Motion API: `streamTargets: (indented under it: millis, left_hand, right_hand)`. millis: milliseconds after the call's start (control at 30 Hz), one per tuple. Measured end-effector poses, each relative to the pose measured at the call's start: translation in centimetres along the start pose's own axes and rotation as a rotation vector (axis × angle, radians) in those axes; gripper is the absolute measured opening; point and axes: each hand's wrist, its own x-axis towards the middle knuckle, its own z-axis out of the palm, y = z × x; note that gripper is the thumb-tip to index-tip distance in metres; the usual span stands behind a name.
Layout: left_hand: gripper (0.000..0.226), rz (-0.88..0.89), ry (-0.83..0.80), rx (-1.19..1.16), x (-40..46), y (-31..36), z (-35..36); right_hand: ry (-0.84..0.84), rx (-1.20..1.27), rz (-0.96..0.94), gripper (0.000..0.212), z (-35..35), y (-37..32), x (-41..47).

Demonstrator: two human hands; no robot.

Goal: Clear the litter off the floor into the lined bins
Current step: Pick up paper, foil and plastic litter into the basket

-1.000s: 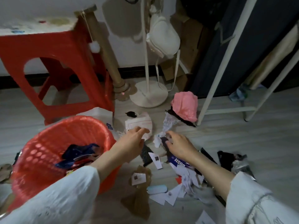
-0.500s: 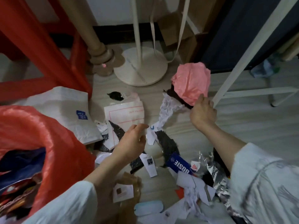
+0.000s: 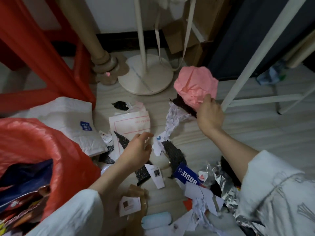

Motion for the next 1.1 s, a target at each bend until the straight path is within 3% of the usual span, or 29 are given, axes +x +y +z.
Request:
streamTargets:
  millis: [133,233,500,633,700,833,900,1033,1100]
  left_hand:
    - [0.050,0.089,0.063,0.058,-3.1,3.5,-4.0]
    - [0.067,0.184,0.142,0.101,-6.3,5.7,-7.2]
    - [0.085,0.398,0.315,0.442,-17.3,10.5,-13.8]
    - [0.094,0.399,0.325,0.364,-21.9,11.6,-14.6]
    - [0.082,0.341,0.324,0.317,-23.7,11.6,-14.4]
    - [0.011,0.327,0.487,0.215,-26.5,10.9,-14.5]
    - [0.010,0.302,0.547,0.079,-27.6,10.8,-15.0]
    - [0.008,0.319,0.602,-0.088,-29.3,11.1,-15.3]
    - [0.022,0.325,0.641,-0.146,-29.8,11.1,-15.2]
  right_hand:
    - [0.104,0.251,0.032,0.027,-6.8,-2.4,-2.3]
    - [0.133,0.380,0.057,0.013,-11.3,-3.4,-4.4]
    - [0.053,0.468,-0.264,0.010,-23.5,-6.4,-13.9]
    - [0.045,0.508,-0.412,0.012,-28.3,-8.3,-19.4]
    - [0.071,0.640,-0.417,0.013,-30.1,-9.2,-21.6]
    - [0.054,0.799,-0.434,0.018,-32.0,-9.4,-25.0]
    - [-0.067,0.777,-0.407,0.037,-32.2,-8.6,-25.8]
    - [-0.291,0.858,-0.163,0.075,-33.0,-7.7,-26.4]
    - [-0.357,0.840,-0.127,0.080,-33.2,-7.5,-26.4]
